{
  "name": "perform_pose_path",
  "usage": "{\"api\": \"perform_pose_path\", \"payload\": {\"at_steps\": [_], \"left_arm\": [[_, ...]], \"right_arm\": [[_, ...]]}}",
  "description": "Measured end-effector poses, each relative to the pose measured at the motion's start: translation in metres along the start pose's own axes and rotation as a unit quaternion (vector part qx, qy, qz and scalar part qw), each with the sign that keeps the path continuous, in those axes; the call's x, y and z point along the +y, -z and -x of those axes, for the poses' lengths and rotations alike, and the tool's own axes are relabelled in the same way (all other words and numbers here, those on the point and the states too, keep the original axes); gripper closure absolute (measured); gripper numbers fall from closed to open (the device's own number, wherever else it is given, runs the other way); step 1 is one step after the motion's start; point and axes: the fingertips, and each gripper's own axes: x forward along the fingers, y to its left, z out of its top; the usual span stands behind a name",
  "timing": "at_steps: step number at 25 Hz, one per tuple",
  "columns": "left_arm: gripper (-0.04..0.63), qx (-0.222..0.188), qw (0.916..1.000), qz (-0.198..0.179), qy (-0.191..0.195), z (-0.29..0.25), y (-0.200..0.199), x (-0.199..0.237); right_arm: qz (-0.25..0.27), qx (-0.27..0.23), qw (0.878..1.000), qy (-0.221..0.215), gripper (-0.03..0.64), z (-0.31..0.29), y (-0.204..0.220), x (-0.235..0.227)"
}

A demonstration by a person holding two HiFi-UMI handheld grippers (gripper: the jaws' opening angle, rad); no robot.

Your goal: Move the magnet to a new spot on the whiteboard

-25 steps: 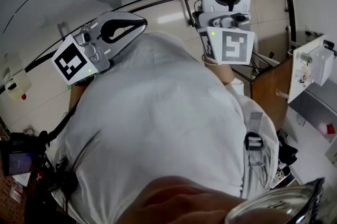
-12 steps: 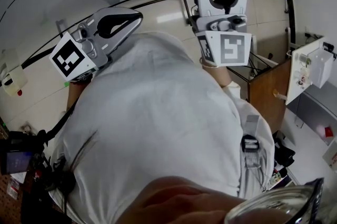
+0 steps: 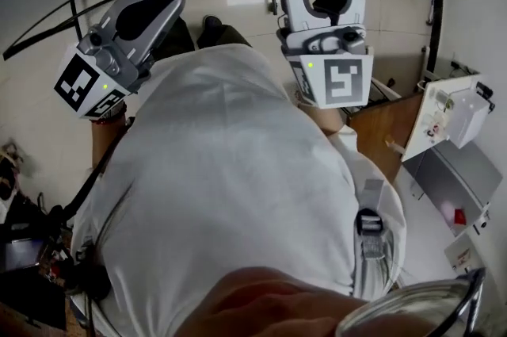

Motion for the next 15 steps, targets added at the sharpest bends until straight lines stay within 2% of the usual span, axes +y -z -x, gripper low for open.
{"api": "perform_pose_path", "payload": {"at_steps": [3, 7, 11, 15], "left_arm": [[0.602, 0.008, 0.998, 0.025, -0.057, 0.012, 0.024, -0.019], [0.602, 0.025, 0.9927, 0.037, -0.111, 0.05, 0.038, -0.02], [0.602, -0.006, 0.9925, 0.044, -0.113, 0.068, 0.025, -0.032], [0.602, -0.039, 0.9949, 0.062, -0.069, 0.067, 0.026, -0.062]], "right_arm": [[-0.022, -0.002, 0.999, -0.037, 0.453, 0.007, 0.018, -0.005], [-0.021, -0.056, 0.998, 0.001, 0.453, 0.017, 0.003, -0.019], [-0.01, -0.074, 0.997, 0.031, 0.454, 0.054, -0.011, -0.016], [-0.02, -0.068, 0.996, 0.059, 0.454, 0.091, -0.01, 0.002]]}}
